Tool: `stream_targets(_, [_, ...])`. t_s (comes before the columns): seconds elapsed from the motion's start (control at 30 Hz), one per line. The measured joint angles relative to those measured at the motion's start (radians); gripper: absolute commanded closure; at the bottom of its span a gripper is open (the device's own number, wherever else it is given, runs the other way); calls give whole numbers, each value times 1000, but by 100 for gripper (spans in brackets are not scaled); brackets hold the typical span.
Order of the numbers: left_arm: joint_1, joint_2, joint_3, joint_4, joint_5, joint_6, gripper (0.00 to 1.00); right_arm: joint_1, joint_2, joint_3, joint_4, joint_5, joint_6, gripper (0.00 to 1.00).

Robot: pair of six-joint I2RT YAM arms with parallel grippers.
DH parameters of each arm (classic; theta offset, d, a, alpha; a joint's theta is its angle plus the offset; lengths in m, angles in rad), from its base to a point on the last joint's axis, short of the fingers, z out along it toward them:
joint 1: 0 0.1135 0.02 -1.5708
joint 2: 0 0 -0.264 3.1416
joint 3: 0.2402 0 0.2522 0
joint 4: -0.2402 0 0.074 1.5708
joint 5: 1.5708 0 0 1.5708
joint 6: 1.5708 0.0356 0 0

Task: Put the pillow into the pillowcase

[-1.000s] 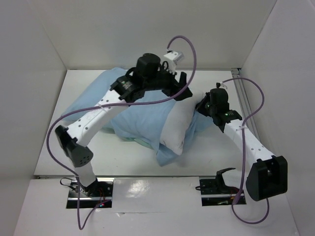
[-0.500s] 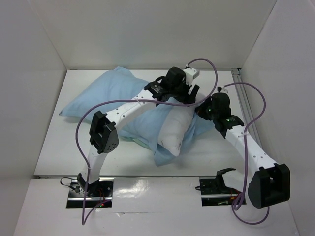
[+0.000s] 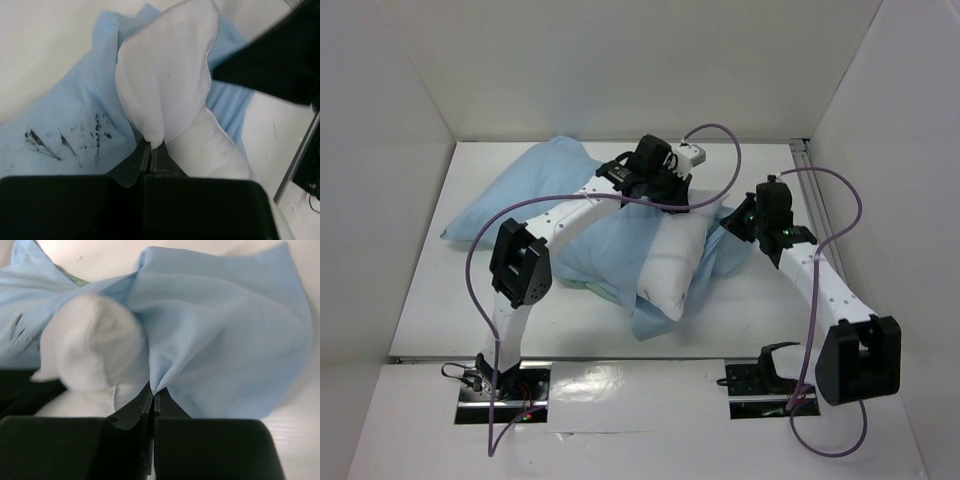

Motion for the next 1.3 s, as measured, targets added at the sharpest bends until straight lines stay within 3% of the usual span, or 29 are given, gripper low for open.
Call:
stream_targets(0.37, [24, -166, -257, 50, 108, 62, 100, -70, 173, 152, -6, -156, 46, 100])
stream_targets(1.0, [14, -19, -225, 167, 109, 82, 100, -109, 80, 201, 122, -356, 106, 100])
stream_targets(1.3, [30, 25, -250, 217, 126, 55, 100, -109, 64, 202, 352, -575, 196, 100])
